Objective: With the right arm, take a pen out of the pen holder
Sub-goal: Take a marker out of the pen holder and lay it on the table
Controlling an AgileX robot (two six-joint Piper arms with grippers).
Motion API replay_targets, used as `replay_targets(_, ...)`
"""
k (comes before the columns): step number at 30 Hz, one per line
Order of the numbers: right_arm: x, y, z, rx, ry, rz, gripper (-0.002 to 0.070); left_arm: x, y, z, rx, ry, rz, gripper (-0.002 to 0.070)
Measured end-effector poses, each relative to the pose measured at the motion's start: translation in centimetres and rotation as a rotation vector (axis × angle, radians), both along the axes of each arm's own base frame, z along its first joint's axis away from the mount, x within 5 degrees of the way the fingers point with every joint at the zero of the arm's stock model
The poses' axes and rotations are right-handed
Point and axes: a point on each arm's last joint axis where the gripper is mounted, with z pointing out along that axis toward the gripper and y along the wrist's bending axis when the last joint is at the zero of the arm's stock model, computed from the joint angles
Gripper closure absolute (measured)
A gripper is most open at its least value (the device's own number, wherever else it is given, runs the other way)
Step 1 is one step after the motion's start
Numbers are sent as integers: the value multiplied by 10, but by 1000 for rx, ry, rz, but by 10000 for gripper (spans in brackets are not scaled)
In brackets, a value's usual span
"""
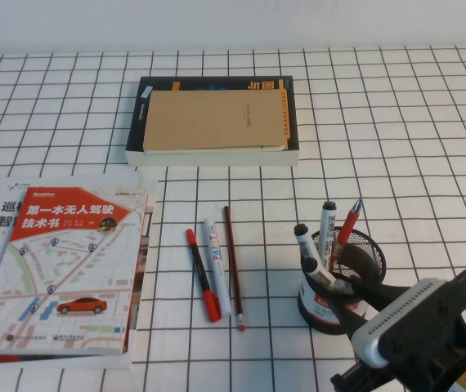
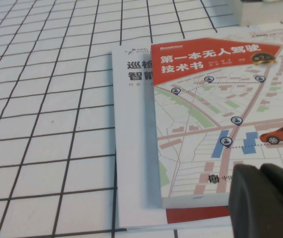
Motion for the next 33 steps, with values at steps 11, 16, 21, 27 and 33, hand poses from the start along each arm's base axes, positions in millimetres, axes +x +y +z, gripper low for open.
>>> replay_targets(11,3,3,3,19,6,-15,449,0,0,0,0,0,0,679)
replay_targets(16,5,3,5,-1,-3,-31,449,0,0,0,0,0,0,679)
replay_targets(21,5,3,5,-19,-13,-31,449,0,0,0,0,0,0,679)
replay_targets(27,6,5,2,-35,-6,-32,449,0,0,0,0,0,0,679)
replay_targets(33,9,9,-4,-54,0,-37,454,0,0,0,0,0,0,679)
